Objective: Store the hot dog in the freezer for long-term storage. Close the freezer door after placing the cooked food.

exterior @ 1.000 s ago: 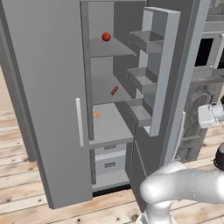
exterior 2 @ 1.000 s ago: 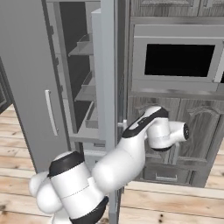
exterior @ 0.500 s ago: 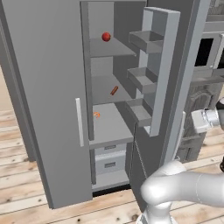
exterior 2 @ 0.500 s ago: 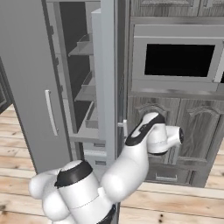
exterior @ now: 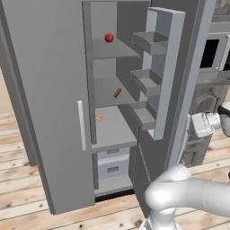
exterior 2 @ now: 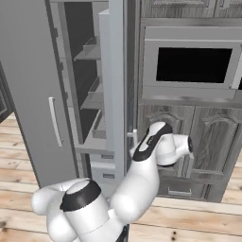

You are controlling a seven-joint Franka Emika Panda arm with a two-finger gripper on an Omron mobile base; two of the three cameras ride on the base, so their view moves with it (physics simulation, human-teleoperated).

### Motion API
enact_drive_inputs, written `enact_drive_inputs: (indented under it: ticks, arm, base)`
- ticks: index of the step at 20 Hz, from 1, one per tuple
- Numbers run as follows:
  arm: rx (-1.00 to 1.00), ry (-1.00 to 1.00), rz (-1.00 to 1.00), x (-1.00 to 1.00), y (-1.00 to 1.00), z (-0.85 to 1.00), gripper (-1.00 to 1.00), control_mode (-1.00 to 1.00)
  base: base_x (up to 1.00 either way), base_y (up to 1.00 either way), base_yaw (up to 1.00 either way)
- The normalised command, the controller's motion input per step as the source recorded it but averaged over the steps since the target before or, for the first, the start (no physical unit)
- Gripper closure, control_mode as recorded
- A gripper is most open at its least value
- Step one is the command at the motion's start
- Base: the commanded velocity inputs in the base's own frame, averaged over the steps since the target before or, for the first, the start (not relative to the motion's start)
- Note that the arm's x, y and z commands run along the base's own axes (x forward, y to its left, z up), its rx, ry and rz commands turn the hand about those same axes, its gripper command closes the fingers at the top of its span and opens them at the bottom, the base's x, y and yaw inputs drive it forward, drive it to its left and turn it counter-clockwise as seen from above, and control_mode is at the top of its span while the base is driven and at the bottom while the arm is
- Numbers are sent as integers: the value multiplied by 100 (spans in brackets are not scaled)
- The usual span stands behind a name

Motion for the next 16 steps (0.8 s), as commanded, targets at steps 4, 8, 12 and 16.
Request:
enact_drive_inputs:
  ticks: [4,8,12,16]
  arm:
    - [0,0,7,0,26,-8,-100,-100]
    - [0,1,10,0,29,-10,-100,-100]
    - [0,0,12,-2,40,-8,-100,-100]
    - [0,1,12,-10,55,-2,-100,-100]
  base:
    - [0,0,0]
    - [0,0,0]
    - [0,0,0]
    - [0,0,0]
